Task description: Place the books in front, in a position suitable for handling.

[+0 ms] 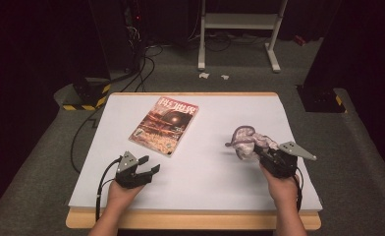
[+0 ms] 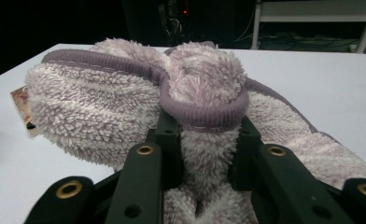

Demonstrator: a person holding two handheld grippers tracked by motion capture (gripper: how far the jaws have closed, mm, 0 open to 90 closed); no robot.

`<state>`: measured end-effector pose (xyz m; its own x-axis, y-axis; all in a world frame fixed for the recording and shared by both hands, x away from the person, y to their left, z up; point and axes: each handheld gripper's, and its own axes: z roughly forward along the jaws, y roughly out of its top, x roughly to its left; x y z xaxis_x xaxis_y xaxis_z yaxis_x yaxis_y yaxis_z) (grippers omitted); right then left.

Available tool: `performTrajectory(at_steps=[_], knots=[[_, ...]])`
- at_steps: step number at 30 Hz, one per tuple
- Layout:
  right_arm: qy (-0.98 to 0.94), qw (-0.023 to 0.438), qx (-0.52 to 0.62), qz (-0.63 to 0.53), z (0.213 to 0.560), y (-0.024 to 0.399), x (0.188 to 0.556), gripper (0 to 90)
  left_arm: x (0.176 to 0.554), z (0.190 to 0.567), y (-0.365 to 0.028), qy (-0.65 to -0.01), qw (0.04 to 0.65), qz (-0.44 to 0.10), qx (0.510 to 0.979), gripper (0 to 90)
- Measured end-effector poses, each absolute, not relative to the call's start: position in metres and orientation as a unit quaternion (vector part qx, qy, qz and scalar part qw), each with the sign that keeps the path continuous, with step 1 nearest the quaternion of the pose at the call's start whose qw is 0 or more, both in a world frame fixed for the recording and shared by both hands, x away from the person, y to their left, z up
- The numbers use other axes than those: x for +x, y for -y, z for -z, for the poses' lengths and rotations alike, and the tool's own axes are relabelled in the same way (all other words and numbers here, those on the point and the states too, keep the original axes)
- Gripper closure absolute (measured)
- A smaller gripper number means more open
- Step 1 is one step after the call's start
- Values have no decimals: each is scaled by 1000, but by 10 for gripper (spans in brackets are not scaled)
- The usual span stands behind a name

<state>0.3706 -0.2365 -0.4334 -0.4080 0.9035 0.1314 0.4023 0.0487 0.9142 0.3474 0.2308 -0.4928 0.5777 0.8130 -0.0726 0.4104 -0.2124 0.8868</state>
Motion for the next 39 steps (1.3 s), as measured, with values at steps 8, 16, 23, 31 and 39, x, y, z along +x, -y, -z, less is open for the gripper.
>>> performTrajectory(at_steps=[8,16,23,31,39], knots=[[-676,263,489,-483,434,243,371,710,348,494,-230,-408,474,-211,752,394],[-675,275,496,-472,434,246,371,707,348,494,-230,-408,472,-213,752,395],[-678,281,507,-452,441,248,375,704,348,494,-230,-409,469,-213,753,395],[-687,260,532,-422,458,254,385,684,349,495,-229,-408,467,-212,755,396],[-708,247,548,-370,481,251,396,635,349,496,-228,-407,464,-212,758,396]])
